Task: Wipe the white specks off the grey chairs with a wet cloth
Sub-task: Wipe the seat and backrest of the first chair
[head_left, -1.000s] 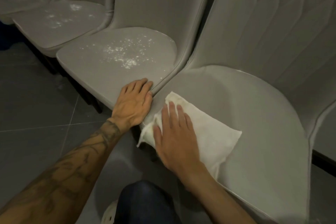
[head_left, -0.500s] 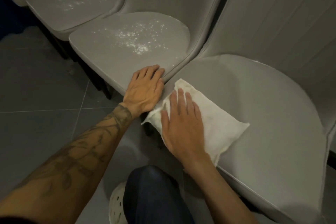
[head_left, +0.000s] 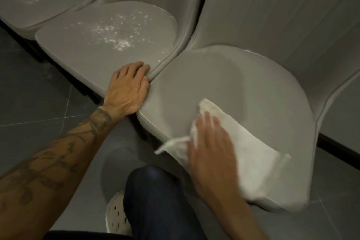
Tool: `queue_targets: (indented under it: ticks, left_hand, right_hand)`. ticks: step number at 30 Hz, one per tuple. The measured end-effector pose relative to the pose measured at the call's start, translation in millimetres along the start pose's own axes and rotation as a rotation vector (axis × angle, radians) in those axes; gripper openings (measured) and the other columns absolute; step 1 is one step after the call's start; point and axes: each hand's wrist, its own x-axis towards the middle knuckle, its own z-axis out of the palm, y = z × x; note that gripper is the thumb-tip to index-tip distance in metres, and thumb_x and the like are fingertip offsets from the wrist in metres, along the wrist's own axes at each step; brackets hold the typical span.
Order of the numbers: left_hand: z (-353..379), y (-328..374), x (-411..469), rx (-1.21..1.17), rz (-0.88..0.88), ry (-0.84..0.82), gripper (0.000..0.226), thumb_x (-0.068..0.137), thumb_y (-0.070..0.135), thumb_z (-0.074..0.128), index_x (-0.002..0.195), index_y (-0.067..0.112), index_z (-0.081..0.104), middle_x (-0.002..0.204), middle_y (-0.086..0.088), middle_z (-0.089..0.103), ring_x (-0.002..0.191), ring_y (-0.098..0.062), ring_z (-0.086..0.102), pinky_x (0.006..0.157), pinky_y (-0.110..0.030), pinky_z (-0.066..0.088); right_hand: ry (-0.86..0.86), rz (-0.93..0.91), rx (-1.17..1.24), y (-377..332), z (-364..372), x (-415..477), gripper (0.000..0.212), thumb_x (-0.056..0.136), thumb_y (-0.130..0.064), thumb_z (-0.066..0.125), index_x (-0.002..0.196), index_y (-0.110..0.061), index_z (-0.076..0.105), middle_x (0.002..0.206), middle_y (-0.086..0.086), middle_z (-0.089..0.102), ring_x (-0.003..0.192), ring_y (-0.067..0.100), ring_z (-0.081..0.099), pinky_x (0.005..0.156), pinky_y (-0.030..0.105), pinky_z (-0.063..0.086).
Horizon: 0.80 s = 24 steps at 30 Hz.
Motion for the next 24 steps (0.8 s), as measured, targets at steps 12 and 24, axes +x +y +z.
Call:
queue_targets:
  ticks: [12,24]
  left_hand:
    - [-3.1,4.0,-1.2,-0.022,-0.012,-0.009,0.055,0.105,0.036,0.028,0.151,0.013,0.048,0.155,-0.011,0.047,0.135,-0.034,0.046,0.111,-0.048,0.035]
    - [-2.0,4.5,0.0,-0.037,-0.008,0.003,0.058,0.103,0.037,0.026,0.151,0.012,0.047,0.155,-0.015,0.046,0.134,-0.04,0.045,0.11,-0.052,0.036]
  right_hand:
    - [0.002,0.123,-0.011,-15.0,-9.9,-22.3,0.063,0.107,-0.032,0.01,0.164,-0.004,0.011,0.171,0.019,-0.006,0.159,0.043,0.0,0.129,0.056,0.014]
    - [0.29,0.24,-0.012,103.0,-13.6,-114.7,0.056,0.104,-0.015,0.041,0.154,0.01,0.033,0.165,0.025,0.031,0.155,0.04,0.028,0.118,0.06,0.038]
